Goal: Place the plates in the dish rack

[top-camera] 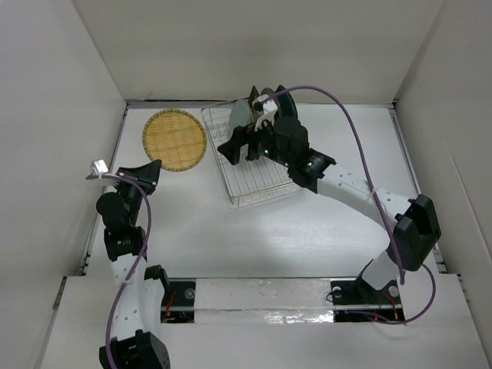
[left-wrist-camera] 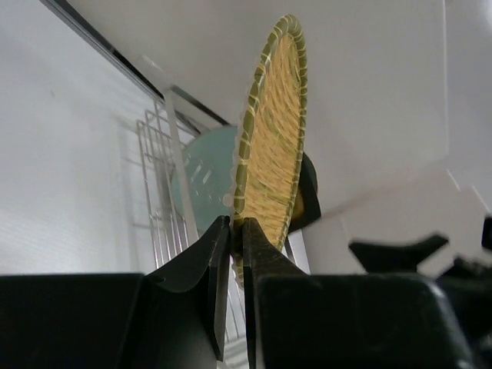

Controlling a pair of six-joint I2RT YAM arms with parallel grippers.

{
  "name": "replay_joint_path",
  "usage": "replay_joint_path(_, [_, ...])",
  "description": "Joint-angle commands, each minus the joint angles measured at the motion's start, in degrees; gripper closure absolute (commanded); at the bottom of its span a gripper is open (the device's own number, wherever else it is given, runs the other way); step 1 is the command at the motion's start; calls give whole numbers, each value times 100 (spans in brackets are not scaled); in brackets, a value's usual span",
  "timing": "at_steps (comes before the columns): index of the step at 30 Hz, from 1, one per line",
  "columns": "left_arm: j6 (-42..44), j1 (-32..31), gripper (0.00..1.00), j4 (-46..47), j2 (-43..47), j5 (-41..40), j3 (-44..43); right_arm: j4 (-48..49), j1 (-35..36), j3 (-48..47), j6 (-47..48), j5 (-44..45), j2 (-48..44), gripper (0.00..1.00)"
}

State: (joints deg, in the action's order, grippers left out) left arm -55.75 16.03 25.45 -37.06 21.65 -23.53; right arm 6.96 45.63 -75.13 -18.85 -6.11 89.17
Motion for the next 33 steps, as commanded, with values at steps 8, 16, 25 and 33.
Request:
replay_joint_path(8, [231,-390,100,-120,858,1807,6,-415,-431,-1574,22,-584,821,0])
replay_joint_path(16, [196,-934,100,617,472,2290,-152,-283,-669,-1487,83,-2164,1199,4])
replay_joint_path(25, [318,-935,96,707,58,2335,-380,543,-898,-1038,-285,-3414,1015,100])
replay_joint_path(33, [1915,-1498,48,-707,-82,1757,-1408,341,-1441,-1873,-461,-2554,945,100])
